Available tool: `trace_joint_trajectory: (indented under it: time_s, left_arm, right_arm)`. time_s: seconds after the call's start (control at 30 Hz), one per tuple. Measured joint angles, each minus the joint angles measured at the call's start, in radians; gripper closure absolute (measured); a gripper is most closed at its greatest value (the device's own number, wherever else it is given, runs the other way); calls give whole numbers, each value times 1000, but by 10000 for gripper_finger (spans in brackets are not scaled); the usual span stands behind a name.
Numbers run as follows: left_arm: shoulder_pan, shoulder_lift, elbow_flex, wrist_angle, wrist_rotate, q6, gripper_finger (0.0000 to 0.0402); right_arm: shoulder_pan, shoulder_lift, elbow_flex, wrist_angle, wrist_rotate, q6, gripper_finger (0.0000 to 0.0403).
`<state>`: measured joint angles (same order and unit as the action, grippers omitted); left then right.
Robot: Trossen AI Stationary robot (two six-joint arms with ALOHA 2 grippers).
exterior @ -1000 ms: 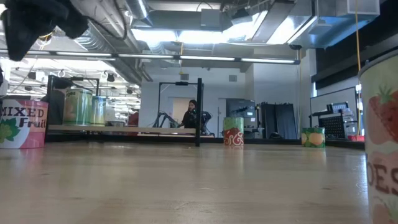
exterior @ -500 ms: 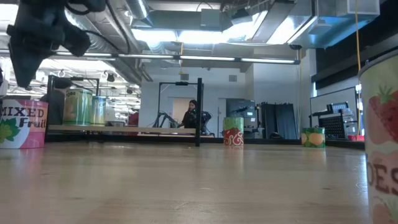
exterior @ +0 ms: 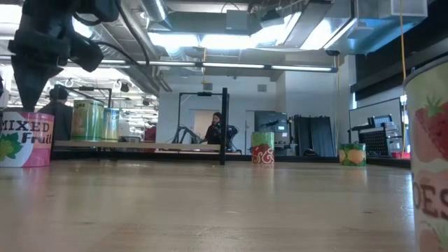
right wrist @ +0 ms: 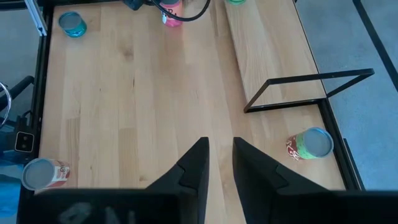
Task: Pick and place cans onto a shelf
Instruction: Put the canned mixed fruits on the shelf
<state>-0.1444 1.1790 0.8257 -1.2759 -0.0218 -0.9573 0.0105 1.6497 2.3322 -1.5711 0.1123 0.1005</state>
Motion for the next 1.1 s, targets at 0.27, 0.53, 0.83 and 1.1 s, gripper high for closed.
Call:
trace_joint_trajectory:
  time_s: [0.27,0.53,0.83,1.1]
  left_arm:
    - [0,0,-11,-1,-13,2,348]
    - [0,0,-11,25,-14,26,349]
    - [0,-1,-67,38,-16,49,349]
    - [0,-2,-81,36,-13,44,366]
  right_arm:
    - [0,0,0,0,0,-1,330]
    - [0,0,0,0,0,-3,330]
    - [0,0,0,0,0,-4,330]
    - [0,0,0,0,0,-4,330]
